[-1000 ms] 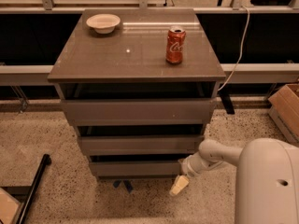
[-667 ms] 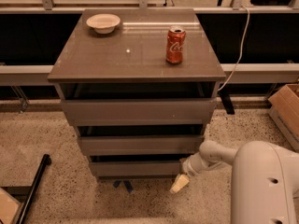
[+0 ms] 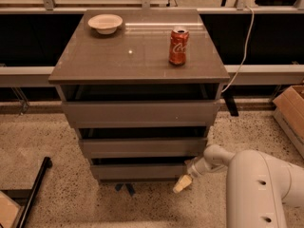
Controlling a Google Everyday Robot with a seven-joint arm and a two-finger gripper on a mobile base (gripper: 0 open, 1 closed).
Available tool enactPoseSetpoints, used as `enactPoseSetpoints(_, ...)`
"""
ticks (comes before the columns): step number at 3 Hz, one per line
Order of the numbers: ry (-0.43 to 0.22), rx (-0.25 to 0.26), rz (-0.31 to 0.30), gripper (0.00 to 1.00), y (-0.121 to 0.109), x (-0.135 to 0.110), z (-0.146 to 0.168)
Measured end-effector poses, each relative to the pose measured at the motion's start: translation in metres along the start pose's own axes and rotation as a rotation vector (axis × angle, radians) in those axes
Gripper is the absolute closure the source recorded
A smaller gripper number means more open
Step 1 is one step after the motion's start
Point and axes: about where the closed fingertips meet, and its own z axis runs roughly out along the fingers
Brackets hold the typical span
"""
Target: Open bottom drawer
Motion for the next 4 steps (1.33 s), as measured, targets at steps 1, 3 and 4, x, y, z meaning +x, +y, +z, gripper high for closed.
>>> enactPoseSetpoints(1,-0.021,0.01,0.012,0.0,-0.016,-0.001,0.008)
enactPoseSetpoints(3,-0.104,-0.022,0.054,0.0,-0.044,-0.004,0.038)
enactPoseSetpoints(4,-0.118,-0.035,0.055,0.19,-0.041,-0.007,0.04)
